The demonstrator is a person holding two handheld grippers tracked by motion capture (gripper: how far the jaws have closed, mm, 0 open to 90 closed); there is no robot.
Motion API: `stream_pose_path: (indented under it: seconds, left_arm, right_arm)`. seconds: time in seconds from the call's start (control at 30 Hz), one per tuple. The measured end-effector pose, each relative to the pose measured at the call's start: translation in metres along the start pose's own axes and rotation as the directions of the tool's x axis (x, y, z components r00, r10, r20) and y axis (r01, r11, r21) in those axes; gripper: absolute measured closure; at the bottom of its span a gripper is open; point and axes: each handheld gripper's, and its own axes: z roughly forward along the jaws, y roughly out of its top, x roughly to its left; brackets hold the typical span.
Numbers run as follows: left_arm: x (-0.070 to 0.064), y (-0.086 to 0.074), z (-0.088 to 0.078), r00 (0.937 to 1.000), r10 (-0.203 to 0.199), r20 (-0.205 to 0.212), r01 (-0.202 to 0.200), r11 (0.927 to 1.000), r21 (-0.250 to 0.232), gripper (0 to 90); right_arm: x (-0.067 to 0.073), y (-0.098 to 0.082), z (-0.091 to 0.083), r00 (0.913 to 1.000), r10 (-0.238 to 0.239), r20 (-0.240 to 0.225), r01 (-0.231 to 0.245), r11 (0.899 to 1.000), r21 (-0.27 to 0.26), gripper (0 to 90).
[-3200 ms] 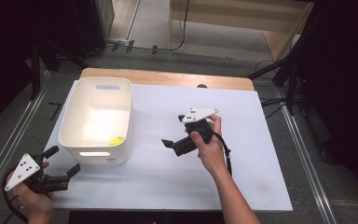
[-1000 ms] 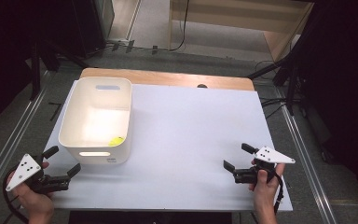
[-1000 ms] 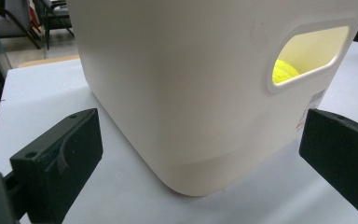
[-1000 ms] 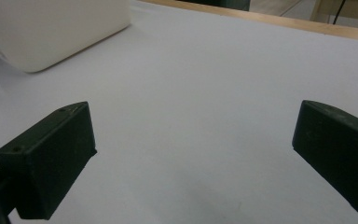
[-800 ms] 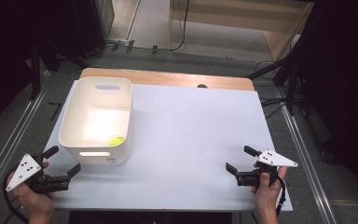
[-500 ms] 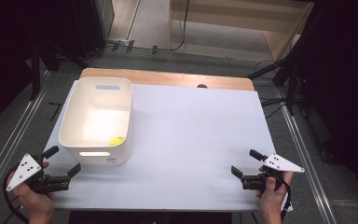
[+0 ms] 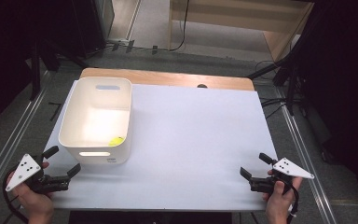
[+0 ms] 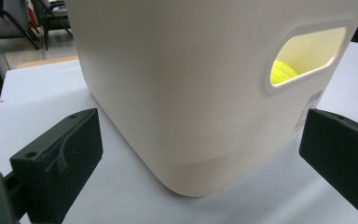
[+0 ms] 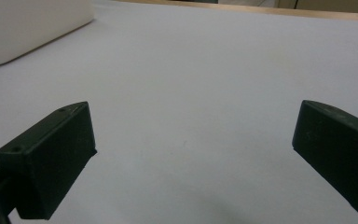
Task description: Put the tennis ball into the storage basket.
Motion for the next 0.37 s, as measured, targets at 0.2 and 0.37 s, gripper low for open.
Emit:
stream_pose_path:
  seconds: [0.2,0.37]
  left_arm:
    - [0.0003,0.0000,-0.0004,1.0000,-0.005,0.001,0.005,1.0000,-0.002,0.0]
    - [0.0001,0.0002,0.0000,1.0000,-0.004,0.000,0.004,1.0000,0.000,0.0]
  right_arm:
    - [-0.0030,-0.0025,-0.0027,0.9998,0.020,0.001,-0.020,1.000,-0.014,0.0]
    - [-0.0030,-0.0030,-0.0018,0.9998,0.015,-0.010,-0.015,1.000,-0.012,0.0]
